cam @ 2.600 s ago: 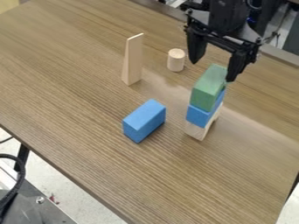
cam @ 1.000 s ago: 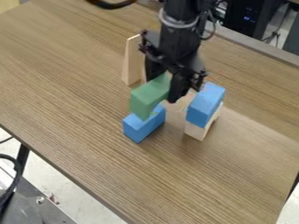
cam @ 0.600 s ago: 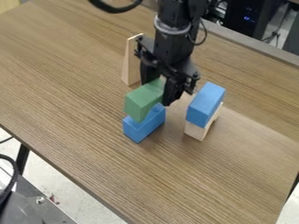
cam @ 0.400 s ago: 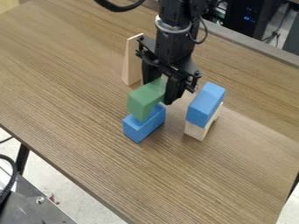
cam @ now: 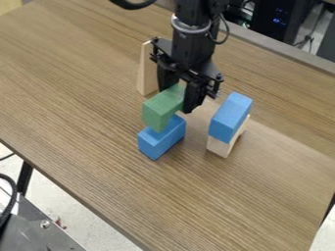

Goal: Move the green arch from the blue rectangular block on top of arch and put it on top other block

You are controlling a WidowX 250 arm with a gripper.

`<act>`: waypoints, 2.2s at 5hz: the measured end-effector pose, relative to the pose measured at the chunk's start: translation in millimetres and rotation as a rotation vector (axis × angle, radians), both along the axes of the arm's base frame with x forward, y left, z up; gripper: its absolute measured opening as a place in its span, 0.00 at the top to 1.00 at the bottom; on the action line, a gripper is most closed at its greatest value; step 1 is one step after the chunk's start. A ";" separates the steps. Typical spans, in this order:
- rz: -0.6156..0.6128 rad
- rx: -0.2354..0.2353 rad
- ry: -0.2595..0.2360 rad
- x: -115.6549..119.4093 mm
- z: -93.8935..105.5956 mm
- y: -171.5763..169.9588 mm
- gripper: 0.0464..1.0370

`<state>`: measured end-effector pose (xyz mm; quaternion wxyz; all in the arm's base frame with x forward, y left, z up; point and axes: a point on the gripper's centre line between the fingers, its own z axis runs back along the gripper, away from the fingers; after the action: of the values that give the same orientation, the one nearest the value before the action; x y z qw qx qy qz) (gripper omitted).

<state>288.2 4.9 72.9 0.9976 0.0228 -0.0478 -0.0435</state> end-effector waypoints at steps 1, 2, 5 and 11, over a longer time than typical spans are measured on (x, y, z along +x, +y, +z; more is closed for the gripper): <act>0.016 -0.011 0.009 -4.1 -3.0 3.0 0.46; 0.014 -0.006 0.005 -9.0 -2.8 4.2 0.46; 0.022 -0.003 -0.008 -8.5 -4.1 4.8 0.46; 0.053 0.003 0.020 -19.7 -15.0 6.1 0.27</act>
<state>268.5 11.0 57.9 0.9988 0.0254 -0.0373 -0.0176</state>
